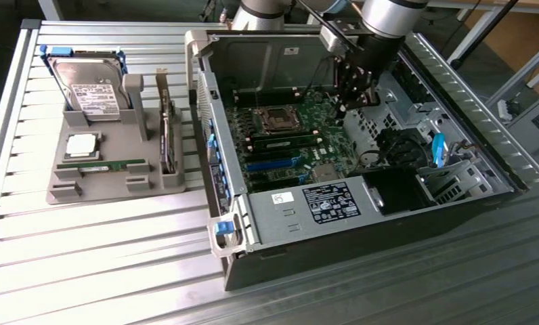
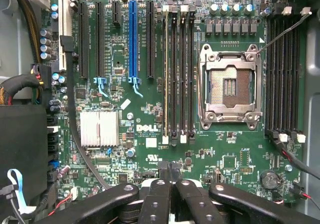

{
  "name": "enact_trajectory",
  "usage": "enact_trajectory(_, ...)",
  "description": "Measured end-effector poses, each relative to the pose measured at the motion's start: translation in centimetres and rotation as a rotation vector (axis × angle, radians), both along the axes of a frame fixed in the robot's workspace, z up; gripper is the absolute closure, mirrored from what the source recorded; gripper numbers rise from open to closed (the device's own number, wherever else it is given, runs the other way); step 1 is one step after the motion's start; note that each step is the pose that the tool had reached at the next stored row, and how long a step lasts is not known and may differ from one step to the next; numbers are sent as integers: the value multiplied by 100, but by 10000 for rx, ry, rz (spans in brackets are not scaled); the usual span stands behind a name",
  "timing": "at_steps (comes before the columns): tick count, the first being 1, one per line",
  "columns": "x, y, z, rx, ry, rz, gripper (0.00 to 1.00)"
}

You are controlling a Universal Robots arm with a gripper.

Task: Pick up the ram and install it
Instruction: 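Press down the ram until it locks into place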

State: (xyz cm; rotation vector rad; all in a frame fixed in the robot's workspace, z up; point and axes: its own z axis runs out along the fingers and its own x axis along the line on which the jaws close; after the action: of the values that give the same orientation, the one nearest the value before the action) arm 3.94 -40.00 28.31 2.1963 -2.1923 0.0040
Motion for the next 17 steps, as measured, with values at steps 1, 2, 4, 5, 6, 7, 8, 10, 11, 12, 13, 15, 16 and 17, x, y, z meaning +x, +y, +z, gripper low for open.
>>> enact_trajectory(1, -16, 0, 0, -1, 0, 0, 91)
enact_trajectory(2, -42, 0, -2, 0, 0, 1, 91)
enact_trajectory(4, -100, 0, -7, 1, 0, 0, 91)
enact_trajectory(5, -125, 0, -10, 1, 0, 0, 91)
enact_trajectory(6, -156, 0, -15, 8, 0, 0, 91)
enact_trajectory(7, -168, 0, -17, 11, 0, 0, 91)
enact_trajectory(8, -207, 0, -23, 18, 0, 0, 91)
enact_trajectory(10, -267, 0, -33, 28, 0, 0, 91)
enact_trajectory(11, -292, 0, -37, 31, 0, 0, 91)
enact_trajectory(12, -312, 0, -41, 35, 0, 0, 91)
enact_trajectory(13, -338, 0, -48, 38, 0, 0, 91)
enact_trajectory(15, -351, 0, -52, 40, 0, 1, 91)
enact_trajectory(16, -352, 0, -59, 43, -1, 1, 91)
enact_trajectory(17, -353, 0, -66, 42, 0, 1, 91)
